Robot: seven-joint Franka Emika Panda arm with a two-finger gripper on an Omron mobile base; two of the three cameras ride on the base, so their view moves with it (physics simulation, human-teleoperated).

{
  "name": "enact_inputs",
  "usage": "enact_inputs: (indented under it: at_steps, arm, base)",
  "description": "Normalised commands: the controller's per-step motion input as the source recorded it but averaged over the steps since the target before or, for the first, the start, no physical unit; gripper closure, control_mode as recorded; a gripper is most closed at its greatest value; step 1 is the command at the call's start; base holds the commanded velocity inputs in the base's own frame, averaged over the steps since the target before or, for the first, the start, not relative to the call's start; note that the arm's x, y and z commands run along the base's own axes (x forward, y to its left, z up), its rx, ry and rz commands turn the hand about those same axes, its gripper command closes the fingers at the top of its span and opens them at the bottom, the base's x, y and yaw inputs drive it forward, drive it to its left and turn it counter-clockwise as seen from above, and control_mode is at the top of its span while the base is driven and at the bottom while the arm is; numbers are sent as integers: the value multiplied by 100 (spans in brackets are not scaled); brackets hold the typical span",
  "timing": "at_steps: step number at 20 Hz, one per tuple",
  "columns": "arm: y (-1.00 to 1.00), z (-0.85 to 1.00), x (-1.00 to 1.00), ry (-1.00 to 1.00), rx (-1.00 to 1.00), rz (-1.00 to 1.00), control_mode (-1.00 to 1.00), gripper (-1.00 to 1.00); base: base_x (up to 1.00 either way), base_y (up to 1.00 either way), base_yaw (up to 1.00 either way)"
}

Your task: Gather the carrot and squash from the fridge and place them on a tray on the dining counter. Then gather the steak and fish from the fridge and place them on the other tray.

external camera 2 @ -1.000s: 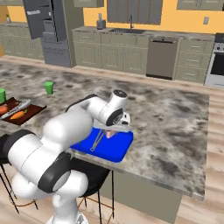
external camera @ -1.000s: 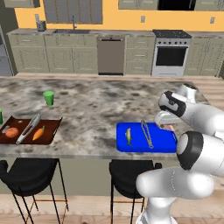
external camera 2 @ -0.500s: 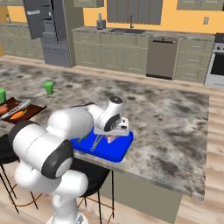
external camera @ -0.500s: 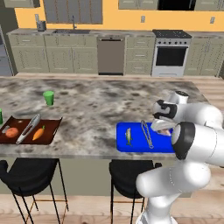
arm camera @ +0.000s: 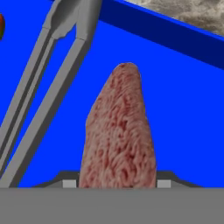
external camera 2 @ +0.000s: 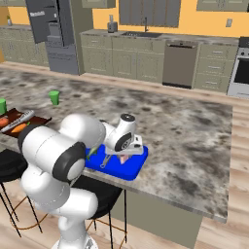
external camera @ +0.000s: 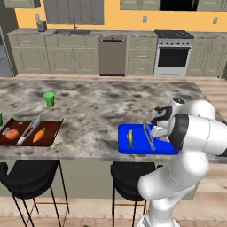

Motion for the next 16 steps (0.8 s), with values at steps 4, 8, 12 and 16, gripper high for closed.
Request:
enact_inputs:
  at_steps: [4, 8, 12, 16]
  arm:
    - [0, -33, 14, 0, 0, 3, -100, 100]
    - [9, -36, 6, 0, -3, 2, -100, -100]
    - [12, -1, -1, 0, -2, 0, -100, -100]
    - [26, 27, 0, 0, -6, 0, -100, -100]
  base:
    - [0, 0, 0]
    - [0, 0, 0]
    - [0, 0, 0]
    - [0, 0, 0]
